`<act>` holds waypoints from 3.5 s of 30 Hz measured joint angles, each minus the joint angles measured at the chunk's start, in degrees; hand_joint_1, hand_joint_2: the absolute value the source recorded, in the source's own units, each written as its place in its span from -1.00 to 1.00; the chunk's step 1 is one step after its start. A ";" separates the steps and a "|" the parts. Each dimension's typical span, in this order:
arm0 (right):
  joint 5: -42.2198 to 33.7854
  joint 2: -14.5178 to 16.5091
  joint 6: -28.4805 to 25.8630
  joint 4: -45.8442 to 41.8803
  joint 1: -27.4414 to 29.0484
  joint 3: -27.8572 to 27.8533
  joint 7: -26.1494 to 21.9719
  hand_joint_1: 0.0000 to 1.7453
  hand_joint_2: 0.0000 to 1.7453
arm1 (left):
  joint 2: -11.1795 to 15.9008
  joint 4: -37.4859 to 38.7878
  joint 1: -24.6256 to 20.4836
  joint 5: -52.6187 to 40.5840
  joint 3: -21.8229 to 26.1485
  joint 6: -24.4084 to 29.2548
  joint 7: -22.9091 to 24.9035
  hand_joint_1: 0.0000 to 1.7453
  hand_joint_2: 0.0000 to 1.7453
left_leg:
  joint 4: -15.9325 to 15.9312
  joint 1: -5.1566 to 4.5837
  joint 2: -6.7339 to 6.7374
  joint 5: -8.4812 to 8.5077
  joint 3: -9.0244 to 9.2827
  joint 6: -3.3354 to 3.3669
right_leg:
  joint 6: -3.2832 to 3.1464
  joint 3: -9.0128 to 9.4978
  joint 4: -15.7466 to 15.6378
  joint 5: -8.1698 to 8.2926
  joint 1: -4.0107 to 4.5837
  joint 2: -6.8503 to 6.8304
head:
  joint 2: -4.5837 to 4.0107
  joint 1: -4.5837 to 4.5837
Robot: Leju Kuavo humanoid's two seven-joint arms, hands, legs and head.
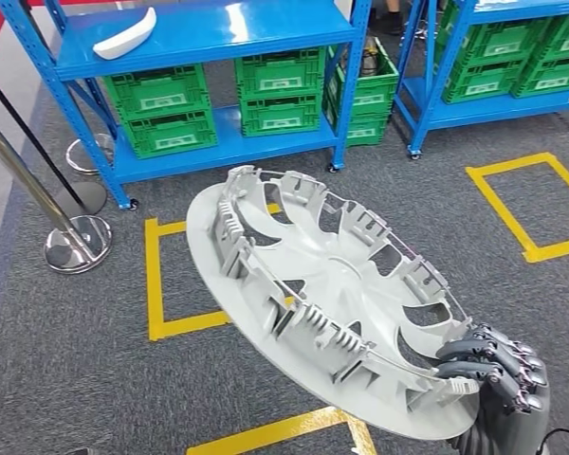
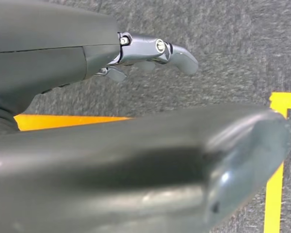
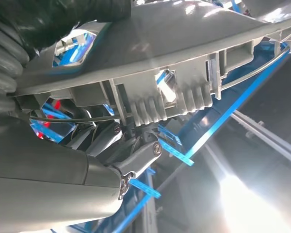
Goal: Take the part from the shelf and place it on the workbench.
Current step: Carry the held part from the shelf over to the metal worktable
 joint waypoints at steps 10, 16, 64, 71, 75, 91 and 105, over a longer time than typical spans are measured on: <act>0.72 -0.02 0.00 0.01 -0.30 0.64 0.33 1.00 1.00 | 0.16 0.03 0.06 -0.12 -0.38 -0.16 0.69 -1.00 -1.00 | 0.85 -0.38 4.93 -0.18 -0.51 -0.62 | 0.54 3.17 -1.62 0.07 -0.12 -5.51 | 0.00 0.49; 0.78 -0.02 0.00 -0.02 -0.46 0.69 0.45 1.00 1.00 | 0.38 0.04 -0.07 -0.20 -0.50 -0.21 0.79 -1.00 -1.00 | 5.47 -0.27 3.80 -3.56 -2.45 -2.23 | -1.80 2.86 -2.47 0.68 -0.29 -3.94 | -0.01 0.21; 1.16 -0.81 0.00 -0.09 -1.42 1.73 0.54 1.00 1.00 | 1.12 0.27 -0.79 -0.05 -3.66 -1.79 -0.63 -1.00 -1.00 | -0.27 0.15 1.77 0.61 -0.55 0.00 | -0.12 -3.65 7.71 -4.10 0.13 -2.22 | 0.01 1.15; 2.04 -0.74 0.00 -0.20 -1.18 1.75 0.54 1.00 1.00 | 1.33 0.42 -0.35 -0.42 -4.08 -1.21 0.18 -1.00 -1.00 | 0.66 0.09 4.39 -0.22 -0.54 -1.24 | 0.66 1.02 0.24 0.37 -0.51 -4.96 | 0.00 1.23; 2.43 -0.69 0.00 -0.33 -0.67 1.64 0.52 1.00 1.00 | 1.50 0.43 -0.20 -0.50 -4.41 -1.06 0.39 -1.00 -1.00 | 1.21 -0.12 5.11 -0.63 -0.59 -2.23 | -0.95 1.88 -1.50 0.33 -0.32 -4.65 | -0.01 1.08; 4.50 -0.69 0.01 -0.43 -2.13 1.81 2.44 1.00 1.00 | 1.89 0.67 -0.03 -0.80 -5.05 -1.25 1.21 -1.00 -1.00 | 1.15 -0.18 0.21 -0.22 -1.27 -0.44 | -1.12 0.65 -1.12 0.85 0.39 0.25 | -0.01 0.74; 4.08 -0.70 0.01 -0.06 -3.63 2.75 3.75 1.00 1.00 | 1.69 0.93 -0.31 -0.61 -5.11 -0.64 1.22 -1.00 -1.00 | 1.45 -0.30 4.49 -0.62 -0.93 -2.01 | -0.66 1.73 -1.15 0.05 -0.26 -4.77 | 0.01 1.22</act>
